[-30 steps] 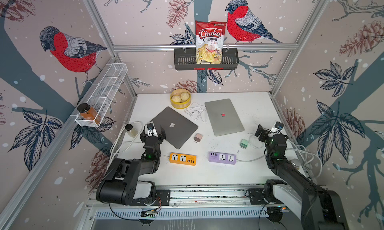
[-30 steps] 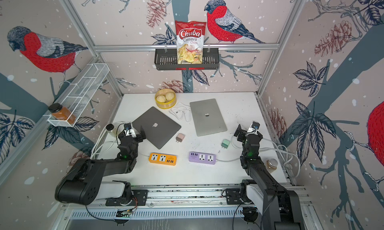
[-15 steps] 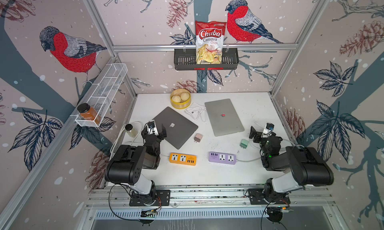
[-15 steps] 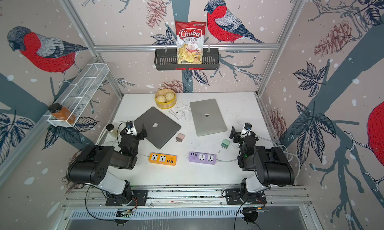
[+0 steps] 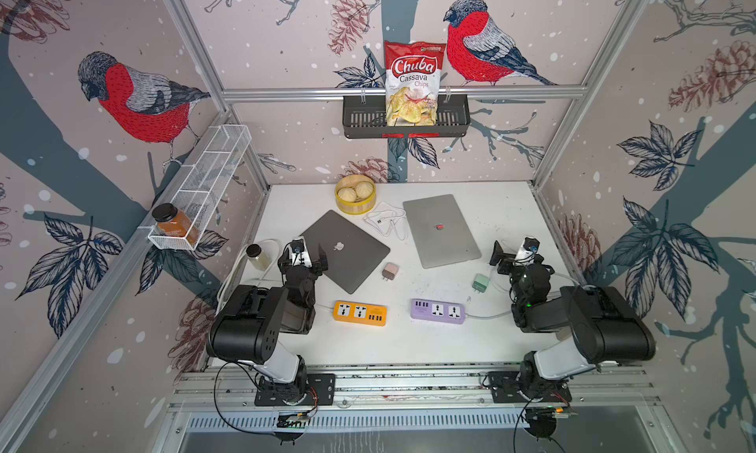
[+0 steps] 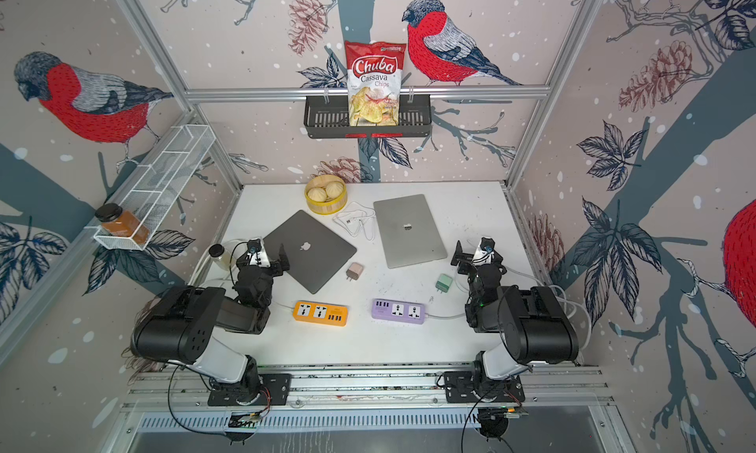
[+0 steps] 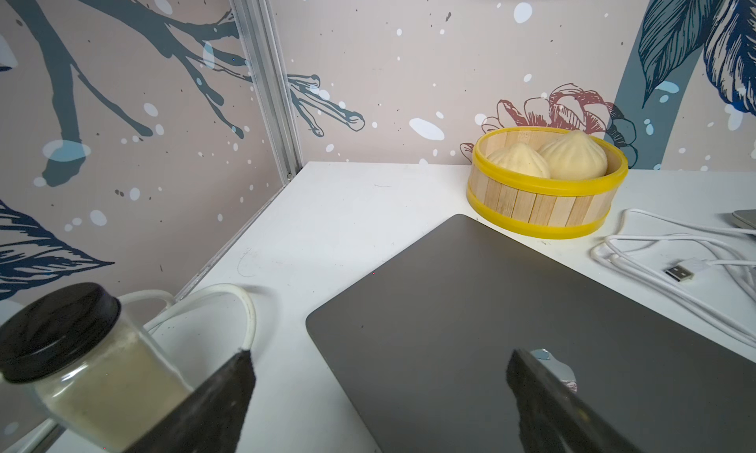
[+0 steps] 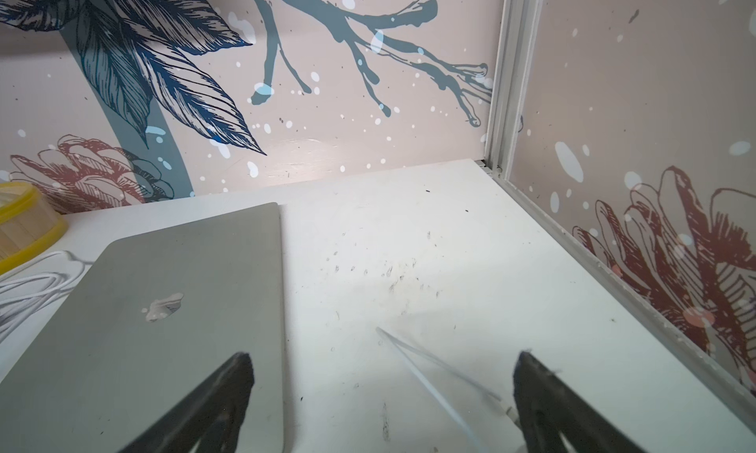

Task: Unplug the laptop charger
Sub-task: Reset both arms

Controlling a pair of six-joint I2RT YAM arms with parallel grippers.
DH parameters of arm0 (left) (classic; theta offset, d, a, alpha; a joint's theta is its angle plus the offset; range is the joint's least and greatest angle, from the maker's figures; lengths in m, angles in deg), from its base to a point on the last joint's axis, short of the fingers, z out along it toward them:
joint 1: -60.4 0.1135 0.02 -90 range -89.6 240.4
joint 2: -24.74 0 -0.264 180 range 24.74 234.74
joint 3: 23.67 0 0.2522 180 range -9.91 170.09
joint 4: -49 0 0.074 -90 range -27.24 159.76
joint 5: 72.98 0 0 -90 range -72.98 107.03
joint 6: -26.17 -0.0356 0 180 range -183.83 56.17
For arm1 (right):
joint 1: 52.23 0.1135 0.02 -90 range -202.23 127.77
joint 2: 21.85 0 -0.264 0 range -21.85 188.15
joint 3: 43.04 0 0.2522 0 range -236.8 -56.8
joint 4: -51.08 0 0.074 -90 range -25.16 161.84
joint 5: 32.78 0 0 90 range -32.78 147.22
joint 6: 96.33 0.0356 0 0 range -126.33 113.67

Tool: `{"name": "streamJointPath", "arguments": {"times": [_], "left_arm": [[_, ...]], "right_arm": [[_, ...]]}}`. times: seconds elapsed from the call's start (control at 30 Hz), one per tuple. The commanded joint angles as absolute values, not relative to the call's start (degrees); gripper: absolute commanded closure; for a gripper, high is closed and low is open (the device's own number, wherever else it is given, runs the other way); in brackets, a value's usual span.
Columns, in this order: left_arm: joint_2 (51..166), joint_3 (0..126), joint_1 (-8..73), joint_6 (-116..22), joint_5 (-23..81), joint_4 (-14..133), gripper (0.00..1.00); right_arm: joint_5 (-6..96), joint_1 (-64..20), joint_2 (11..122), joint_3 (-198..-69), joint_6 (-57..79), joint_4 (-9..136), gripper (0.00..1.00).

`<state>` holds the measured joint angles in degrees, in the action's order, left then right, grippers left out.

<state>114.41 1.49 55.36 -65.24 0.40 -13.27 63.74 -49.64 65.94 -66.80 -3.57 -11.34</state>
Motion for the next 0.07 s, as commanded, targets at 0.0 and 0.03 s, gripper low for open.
{"name": "streamJointPath", "arguments": {"times": [0.0, 0.03], "left_arm": [[114.4, 1.44, 55.39, -65.33, 0.5, -17.14, 0.03], [114.38, 1.18, 55.38, -65.54, 1.01, -17.51, 0.03]], "right_arm": [[67.66, -49.8, 66.23, -67.49, -3.29, -12.63, 0.0], [67.69, -50.3, 66.06, -67.85, -2.64, -11.78, 0.0]]}}
